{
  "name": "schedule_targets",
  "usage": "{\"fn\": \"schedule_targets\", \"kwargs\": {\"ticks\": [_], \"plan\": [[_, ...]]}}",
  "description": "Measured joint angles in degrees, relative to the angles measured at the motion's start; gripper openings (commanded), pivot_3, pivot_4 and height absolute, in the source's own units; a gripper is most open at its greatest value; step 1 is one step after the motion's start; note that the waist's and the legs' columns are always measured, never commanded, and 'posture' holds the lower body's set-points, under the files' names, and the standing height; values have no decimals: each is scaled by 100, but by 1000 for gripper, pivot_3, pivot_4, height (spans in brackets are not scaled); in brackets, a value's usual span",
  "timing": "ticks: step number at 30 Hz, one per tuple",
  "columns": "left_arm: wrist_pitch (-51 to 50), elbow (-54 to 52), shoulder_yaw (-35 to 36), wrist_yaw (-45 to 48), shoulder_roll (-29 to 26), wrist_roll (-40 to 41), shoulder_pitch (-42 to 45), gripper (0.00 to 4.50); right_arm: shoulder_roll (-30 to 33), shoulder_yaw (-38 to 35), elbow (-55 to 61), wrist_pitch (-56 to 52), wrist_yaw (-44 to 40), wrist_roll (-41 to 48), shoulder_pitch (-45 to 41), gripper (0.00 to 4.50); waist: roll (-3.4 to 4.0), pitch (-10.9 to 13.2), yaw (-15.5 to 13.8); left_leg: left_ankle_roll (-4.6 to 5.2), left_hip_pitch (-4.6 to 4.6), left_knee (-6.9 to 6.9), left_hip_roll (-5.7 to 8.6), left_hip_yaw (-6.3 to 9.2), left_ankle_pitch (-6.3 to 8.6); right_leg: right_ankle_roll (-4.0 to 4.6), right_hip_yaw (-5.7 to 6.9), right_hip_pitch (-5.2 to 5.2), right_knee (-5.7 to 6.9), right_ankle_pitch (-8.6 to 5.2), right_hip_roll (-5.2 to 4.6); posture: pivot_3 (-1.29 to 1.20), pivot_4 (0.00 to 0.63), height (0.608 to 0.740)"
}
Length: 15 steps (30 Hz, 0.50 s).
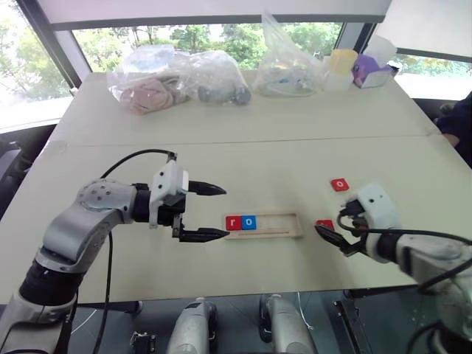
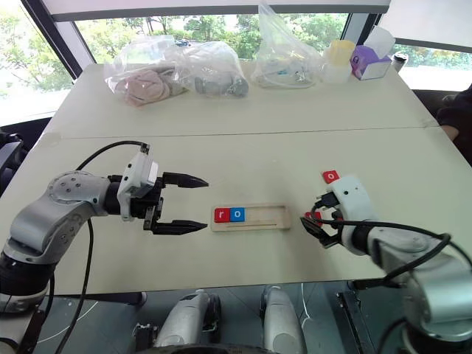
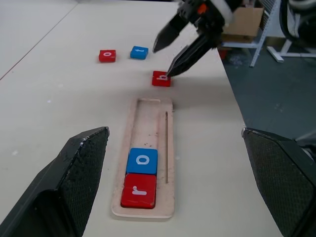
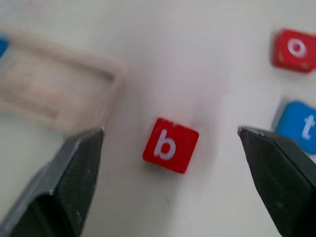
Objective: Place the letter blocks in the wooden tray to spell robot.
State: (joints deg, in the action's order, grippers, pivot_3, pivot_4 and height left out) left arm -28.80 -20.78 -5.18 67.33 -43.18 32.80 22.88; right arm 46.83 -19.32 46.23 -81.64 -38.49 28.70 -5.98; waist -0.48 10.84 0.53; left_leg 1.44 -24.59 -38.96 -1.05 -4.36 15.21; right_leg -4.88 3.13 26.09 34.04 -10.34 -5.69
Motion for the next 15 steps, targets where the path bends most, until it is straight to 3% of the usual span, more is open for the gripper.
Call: {"fn": "schedule_targets", "kwargs": {"ticks": [2, 7, 12, 15], "plan": [[100, 84, -32, 25, 16, -83, 21, 4500, 628, -6, -332, 1070, -939, 95, 336, 4422, -6, 1, -7, 0, 1, 0, 2, 2, 0, -3, 2, -5, -4, -2, 6, 0, 150, 740], [185, 177, -42, -18, 88, -205, 46, 4500, 1117, 406, -1440, 3175, -2147, -206, 716, 4422, -12, 4, 9, 1, 5, -13, 3, -3, -1, -4, -4, -14, -4, -2, 5, 0, 150, 740], [158, 103, -32, -147, 88, -216, 27, 4500, 841, 1173, -3160, 5384, -2696, -898, 450, 4422, -16, 6, 9, 1, 10, -19, 2, -3, -1, -3, -6, -18, 0, 0, 5, 0, 150, 740], [83, -74, -5, -241, 69, -197, -3, 4500, 703, 1504, -3756, 6108, -2837, -1132, 315, 4422, -16, 6, 0, 2, 11, -17, 4, -2, -1, 7, -5, -18, 6, 6, 6, 0, 150, 740]]}}
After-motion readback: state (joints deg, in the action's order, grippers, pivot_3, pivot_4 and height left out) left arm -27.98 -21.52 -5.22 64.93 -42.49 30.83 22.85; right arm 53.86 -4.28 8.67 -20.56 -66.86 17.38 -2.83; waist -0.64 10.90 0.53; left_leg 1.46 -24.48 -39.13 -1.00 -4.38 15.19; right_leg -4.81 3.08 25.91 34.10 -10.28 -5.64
